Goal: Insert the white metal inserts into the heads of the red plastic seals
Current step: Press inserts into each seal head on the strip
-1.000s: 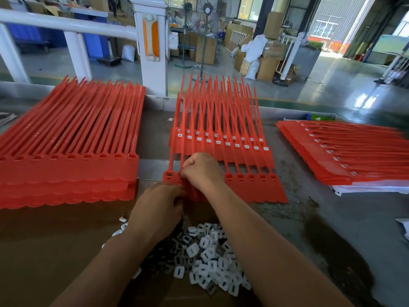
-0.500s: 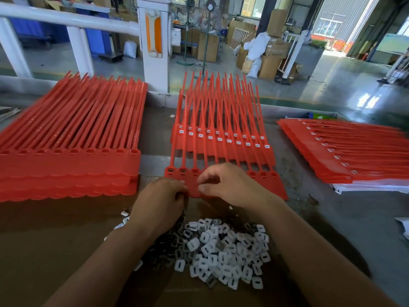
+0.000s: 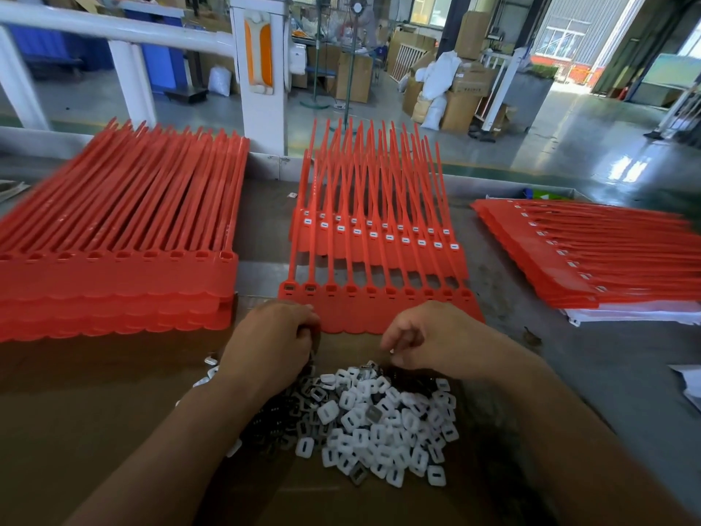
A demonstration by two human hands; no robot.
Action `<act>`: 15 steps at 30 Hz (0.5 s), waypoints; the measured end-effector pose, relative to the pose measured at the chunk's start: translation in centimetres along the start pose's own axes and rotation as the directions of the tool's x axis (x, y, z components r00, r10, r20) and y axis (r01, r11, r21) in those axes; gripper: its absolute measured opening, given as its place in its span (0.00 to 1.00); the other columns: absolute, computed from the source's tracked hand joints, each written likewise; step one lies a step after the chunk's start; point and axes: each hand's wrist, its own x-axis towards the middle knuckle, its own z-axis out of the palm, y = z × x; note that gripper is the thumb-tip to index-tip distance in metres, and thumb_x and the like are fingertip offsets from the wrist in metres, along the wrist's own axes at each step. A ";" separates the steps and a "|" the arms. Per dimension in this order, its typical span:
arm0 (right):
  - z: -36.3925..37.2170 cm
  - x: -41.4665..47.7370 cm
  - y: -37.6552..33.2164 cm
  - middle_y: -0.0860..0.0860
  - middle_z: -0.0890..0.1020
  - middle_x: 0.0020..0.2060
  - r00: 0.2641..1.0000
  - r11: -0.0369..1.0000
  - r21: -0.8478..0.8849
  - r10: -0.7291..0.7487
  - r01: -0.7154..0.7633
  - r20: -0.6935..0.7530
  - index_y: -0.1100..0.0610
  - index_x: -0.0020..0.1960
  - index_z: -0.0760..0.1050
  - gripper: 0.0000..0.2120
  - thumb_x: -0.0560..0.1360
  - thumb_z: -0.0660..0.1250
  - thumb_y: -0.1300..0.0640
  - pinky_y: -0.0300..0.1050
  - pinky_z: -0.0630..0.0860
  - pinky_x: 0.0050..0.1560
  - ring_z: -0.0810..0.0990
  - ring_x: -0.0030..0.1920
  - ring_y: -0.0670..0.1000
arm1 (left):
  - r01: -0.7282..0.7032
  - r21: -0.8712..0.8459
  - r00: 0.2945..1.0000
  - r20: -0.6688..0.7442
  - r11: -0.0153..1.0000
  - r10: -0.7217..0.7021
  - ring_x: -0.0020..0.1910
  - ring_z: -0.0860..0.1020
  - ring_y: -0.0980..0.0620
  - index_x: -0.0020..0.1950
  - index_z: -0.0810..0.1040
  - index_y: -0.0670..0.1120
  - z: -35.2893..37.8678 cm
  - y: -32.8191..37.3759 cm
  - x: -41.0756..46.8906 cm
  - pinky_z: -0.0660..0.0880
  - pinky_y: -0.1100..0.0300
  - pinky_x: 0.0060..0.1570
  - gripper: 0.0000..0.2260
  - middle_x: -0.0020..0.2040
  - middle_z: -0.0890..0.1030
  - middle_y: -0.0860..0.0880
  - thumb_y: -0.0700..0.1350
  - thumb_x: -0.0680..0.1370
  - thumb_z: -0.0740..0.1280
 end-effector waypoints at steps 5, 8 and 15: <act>0.2 -0.2 0.3 0.39 0.78 0.38 0.995 0.999 -0.013 0.036 -0.035 0.088 0.41 0.42 0.75 0.13 0.69 0.73 0.58 0.27 0.69 0.35 0.76 0.36 0.33 | 0.000 -0.002 1.000 -0.001 1.000 0.000 0.62 0.72 0.57 0.57 0.80 0.48 -0.1 0.0 0.0 0.65 0.65 0.61 0.15 0.61 0.77 0.54 0.37 0.75 0.61; 0.7 0.0 0.1 0.40 0.78 0.36 0.998 1.000 -0.014 -0.005 0.006 0.067 0.43 0.39 0.74 0.11 0.70 0.72 0.58 0.24 0.68 0.33 0.75 0.35 0.31 | -0.001 0.000 1.000 0.001 1.000 0.001 0.62 0.72 0.57 0.57 0.80 0.48 -0.1 0.1 0.0 0.64 0.65 0.61 0.15 0.62 0.77 0.54 0.37 0.75 0.61; 0.6 0.0 0.0 0.38 0.77 0.35 0.998 0.999 -0.038 -0.026 0.028 0.052 0.44 0.36 0.74 0.10 0.71 0.71 0.56 0.28 0.68 0.37 0.73 0.37 0.32 | -0.005 -0.001 1.000 -0.005 1.000 0.005 0.62 0.72 0.57 0.57 0.80 0.48 0.0 0.0 0.0 0.64 0.65 0.61 0.15 0.62 0.77 0.54 0.37 0.75 0.61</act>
